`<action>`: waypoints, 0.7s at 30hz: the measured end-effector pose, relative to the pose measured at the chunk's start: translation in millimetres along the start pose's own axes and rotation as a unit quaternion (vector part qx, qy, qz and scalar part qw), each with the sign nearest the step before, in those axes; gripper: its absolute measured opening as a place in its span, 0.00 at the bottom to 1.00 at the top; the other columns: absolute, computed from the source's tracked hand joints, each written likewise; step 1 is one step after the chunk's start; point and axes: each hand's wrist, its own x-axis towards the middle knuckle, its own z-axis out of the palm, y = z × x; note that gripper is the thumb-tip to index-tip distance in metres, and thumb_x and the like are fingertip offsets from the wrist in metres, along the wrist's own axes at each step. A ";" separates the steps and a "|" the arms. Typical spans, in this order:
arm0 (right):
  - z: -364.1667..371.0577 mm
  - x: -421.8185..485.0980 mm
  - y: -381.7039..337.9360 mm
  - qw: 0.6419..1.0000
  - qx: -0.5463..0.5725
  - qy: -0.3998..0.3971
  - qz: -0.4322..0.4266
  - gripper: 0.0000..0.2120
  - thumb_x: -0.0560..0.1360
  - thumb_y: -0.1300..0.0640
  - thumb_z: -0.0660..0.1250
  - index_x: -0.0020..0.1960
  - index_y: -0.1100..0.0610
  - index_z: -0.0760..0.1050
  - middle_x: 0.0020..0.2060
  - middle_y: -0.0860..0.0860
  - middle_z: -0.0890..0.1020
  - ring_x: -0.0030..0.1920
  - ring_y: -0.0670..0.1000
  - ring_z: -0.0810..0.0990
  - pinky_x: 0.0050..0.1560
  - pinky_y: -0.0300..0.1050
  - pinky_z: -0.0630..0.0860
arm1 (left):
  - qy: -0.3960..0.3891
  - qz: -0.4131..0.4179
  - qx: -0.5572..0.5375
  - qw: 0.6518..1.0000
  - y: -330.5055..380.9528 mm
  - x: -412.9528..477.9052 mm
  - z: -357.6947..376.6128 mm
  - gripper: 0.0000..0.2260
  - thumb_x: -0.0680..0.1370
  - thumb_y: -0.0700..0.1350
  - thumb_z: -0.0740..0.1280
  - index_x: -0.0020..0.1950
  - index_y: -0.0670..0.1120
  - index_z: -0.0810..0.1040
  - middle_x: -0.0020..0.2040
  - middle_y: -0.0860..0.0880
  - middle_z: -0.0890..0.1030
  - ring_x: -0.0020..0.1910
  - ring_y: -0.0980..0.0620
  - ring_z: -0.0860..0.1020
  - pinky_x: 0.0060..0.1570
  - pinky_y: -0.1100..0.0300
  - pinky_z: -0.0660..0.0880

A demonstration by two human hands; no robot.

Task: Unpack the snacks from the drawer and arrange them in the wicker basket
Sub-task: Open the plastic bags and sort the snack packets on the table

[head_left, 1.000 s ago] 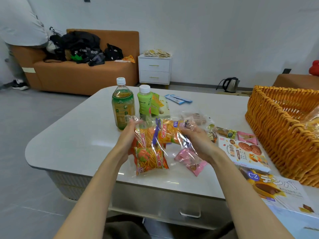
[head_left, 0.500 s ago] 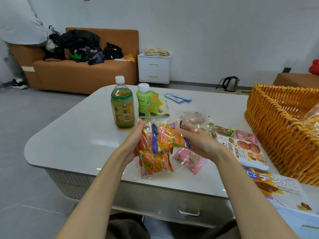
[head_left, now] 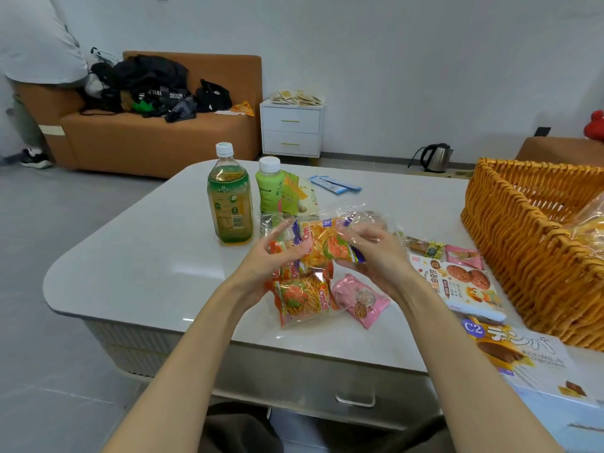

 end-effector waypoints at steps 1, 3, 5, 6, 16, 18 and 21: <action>1.3 -0.9 -1.5 1.000 -0.025 0.004 -0.004 0.05 0.71 0.58 0.74 0.40 0.59 0.79 0.33 0.47 0.84 0.35 0.44 0.83 0.36 0.39 0.79 | 0.004 -0.001 0.009 1.000 -1.2 0.9 -1.5 0.41 0.54 0.56 0.83 0.65 0.63 0.71 0.67 0.43 0.74 0.56 0.42 0.81 0.48 0.47 0.81; 1.5 -0.7 -3.4 0.996 -0.087 0.013 -0.031 0.07 0.68 0.55 0.76 0.35 0.55 0.80 0.32 0.47 0.84 0.34 0.44 0.82 0.38 0.35 0.76 | 0.010 -0.003 0.019 1.000 -2.8 -0.5 -2.9 0.44 0.51 0.57 0.83 0.65 0.59 0.72 0.64 0.43 0.77 0.54 0.43 0.81 0.44 0.49 0.81; 0.1 -3.2 -6.3 0.989 -0.135 -0.005 -0.055 0.07 0.65 0.49 0.76 0.36 0.53 0.82 0.34 0.46 0.84 0.39 0.45 0.82 0.42 0.36 0.76 | 0.021 0.006 0.006 1.000 -4.4 -2.4 -1.3 0.38 0.58 0.52 0.81 0.65 0.51 0.72 0.57 0.44 0.82 0.50 0.45 0.83 0.41 0.52 0.81; -1.6 -5.3 -8.7 0.985 -0.158 -0.021 -0.062 0.06 0.67 0.48 0.74 0.38 0.51 0.83 0.37 0.45 0.85 0.42 0.45 0.81 0.44 0.36 0.76 | 0.029 0.011 -0.008 0.999 -4.9 -2.4 -0.1 0.35 0.61 0.49 0.79 0.66 0.49 0.73 0.54 0.44 0.83 0.48 0.45 0.84 0.41 0.53 0.81; -17.6 -15.2 -18.3 0.851 -0.339 0.247 -0.317 0.18 0.71 0.43 0.72 0.59 0.46 0.78 0.60 0.45 0.75 0.64 0.49 0.68 0.63 0.32 0.62 | 0.076 0.011 -0.258 0.963 -4.0 -4.0 14.8 0.21 0.70 0.51 0.70 0.61 0.45 0.79 0.55 0.44 0.83 0.50 0.48 0.83 0.45 0.52 0.81; -13.5 -15.3 -16.1 0.927 -0.235 0.213 -0.199 0.34 0.69 0.42 0.74 0.70 0.44 0.65 0.66 0.46 0.69 0.67 0.49 0.66 0.66 0.43 0.65 | 0.057 0.012 -0.296 0.953 -1.9 -4.7 18.0 0.18 0.74 0.54 0.67 0.61 0.46 0.79 0.55 0.45 0.83 0.52 0.48 0.83 0.48 0.51 0.79; -4.6 -16.0 -13.3 0.991 -0.095 0.071 -0.067 0.30 0.75 0.44 0.68 0.73 0.49 0.64 0.64 0.49 0.77 0.60 0.48 0.78 0.64 0.50 0.71 | 0.021 -0.007 -0.330 0.944 -1.0 -6.3 23.5 0.22 0.74 0.56 0.67 0.62 0.45 0.79 0.59 0.44 0.82 0.58 0.45 0.80 0.57 0.47 0.76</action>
